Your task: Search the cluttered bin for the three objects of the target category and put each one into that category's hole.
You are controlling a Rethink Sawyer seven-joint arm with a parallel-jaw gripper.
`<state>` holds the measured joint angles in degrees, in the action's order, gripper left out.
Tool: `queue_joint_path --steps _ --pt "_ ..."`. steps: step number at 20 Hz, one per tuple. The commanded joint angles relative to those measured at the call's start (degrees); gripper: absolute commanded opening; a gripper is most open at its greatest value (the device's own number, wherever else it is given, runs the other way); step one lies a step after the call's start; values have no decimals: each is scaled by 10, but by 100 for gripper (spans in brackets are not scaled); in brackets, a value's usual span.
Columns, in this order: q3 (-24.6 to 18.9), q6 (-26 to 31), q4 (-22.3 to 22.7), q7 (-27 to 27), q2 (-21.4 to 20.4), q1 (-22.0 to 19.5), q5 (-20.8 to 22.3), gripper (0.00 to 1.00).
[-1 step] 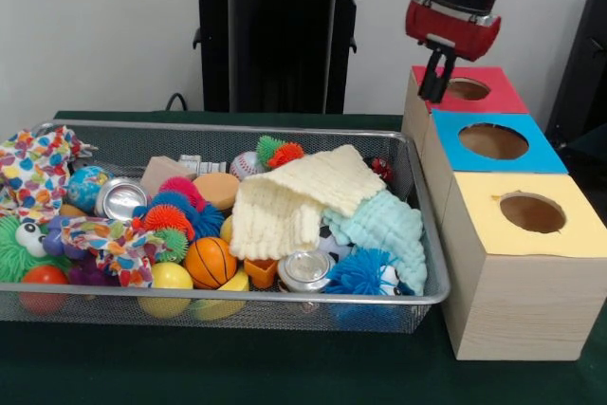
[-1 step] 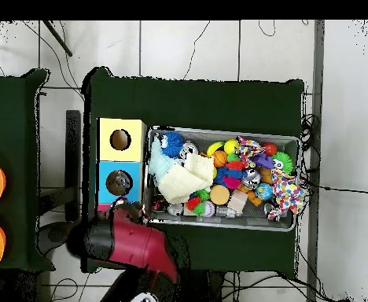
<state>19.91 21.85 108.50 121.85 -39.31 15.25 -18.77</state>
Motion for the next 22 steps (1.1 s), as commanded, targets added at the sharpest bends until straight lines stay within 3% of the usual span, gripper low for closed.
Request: queue_joint_path --steps 1,6,9,14,18,19,22 --pt "-139 109 -132 -173 -4 -132 77 0" --pt "-229 115 -148 -232 5 -222 132 0" --pt "-270 94 -156 -239 23 -264 171 0" --pt "-321 36 -151 -217 57 -314 237 0" --pt "-333 10 -121 -174 53 -333 269 0" --pt "-339 -5 -109 -135 48 -340 285 100" --pt "-342 -10 -99 -130 46 -345 294 100"
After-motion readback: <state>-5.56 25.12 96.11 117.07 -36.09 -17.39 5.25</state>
